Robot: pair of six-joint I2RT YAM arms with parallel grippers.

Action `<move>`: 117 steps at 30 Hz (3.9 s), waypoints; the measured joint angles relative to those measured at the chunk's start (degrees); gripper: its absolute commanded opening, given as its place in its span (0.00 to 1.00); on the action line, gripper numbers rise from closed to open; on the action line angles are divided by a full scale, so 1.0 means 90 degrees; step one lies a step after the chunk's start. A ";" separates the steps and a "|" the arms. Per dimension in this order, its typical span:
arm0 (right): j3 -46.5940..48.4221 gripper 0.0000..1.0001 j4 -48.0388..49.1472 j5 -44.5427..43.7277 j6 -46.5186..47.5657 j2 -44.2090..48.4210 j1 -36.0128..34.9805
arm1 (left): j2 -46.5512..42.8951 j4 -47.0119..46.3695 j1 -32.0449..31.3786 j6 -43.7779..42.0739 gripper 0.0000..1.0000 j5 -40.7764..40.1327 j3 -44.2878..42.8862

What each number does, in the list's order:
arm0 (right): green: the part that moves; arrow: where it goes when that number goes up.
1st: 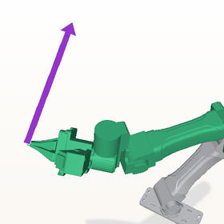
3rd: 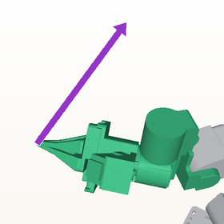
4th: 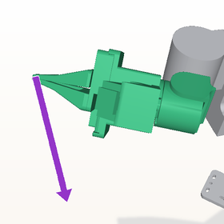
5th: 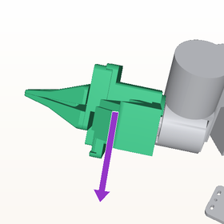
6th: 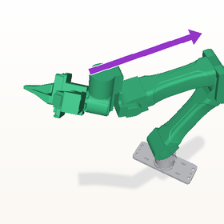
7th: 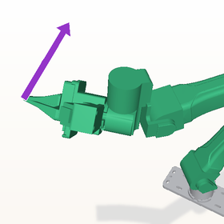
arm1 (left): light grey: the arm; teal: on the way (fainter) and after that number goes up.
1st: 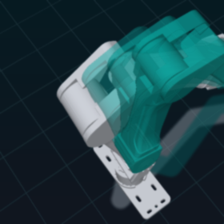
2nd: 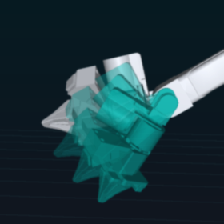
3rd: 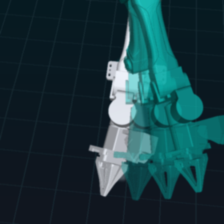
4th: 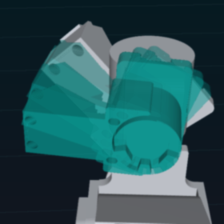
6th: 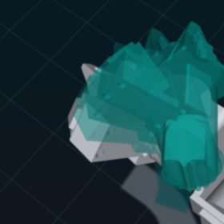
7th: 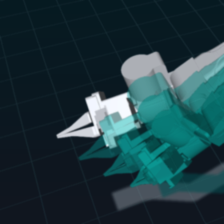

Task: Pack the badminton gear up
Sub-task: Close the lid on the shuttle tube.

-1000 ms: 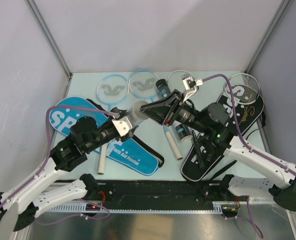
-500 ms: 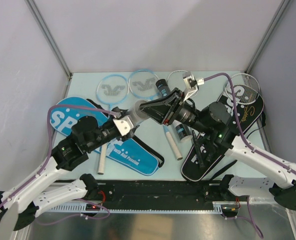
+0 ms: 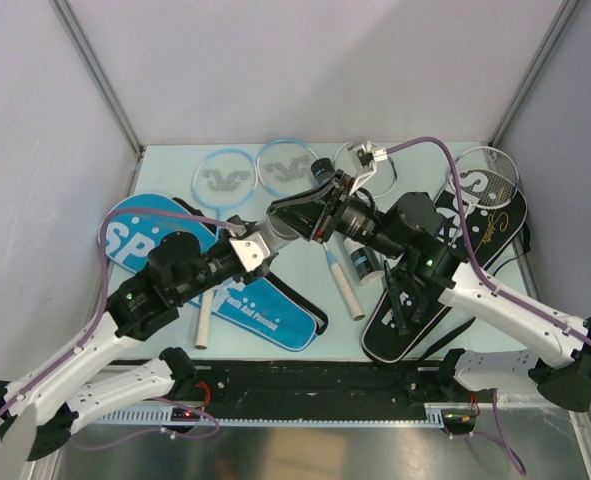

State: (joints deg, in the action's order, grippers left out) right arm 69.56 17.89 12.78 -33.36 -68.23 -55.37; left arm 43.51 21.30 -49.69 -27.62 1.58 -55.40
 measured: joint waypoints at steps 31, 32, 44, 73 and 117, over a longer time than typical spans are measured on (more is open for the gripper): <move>-0.0704 0.27 0.0053 -0.0362 -0.0185 0.0474 -0.0187 | 0.0010 0.0308 0.0041 0.0080 0.46 0.0044 -0.0051; -0.0704 0.27 0.0053 -0.0364 -0.0209 0.0474 -0.0187 | 0.0010 0.0306 0.0041 0.0075 0.46 0.0061 -0.0051; -0.0704 0.27 -0.0032 -0.0556 -0.0639 0.0442 -0.0187 | 0.0032 0.0284 0.0085 0.0002 0.45 0.0129 -0.0051; -0.0571 0.26 -0.0816 -0.0267 -0.1022 0.0986 0.0454 | 0.0158 -0.0471 0.0095 -0.0260 0.45 0.0168 -0.0024; -0.0056 0.33 -0.2193 -0.1197 -0.0595 0.0614 0.0391 | 0.0629 -0.0350 0.0352 -0.0580 0.44 -0.0090 -0.0024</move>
State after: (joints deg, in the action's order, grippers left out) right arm 69.06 -1.85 2.00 -38.72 -62.70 -51.86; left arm 49.17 18.15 -46.52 -32.84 0.78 -55.61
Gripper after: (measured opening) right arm 0.299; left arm 0.667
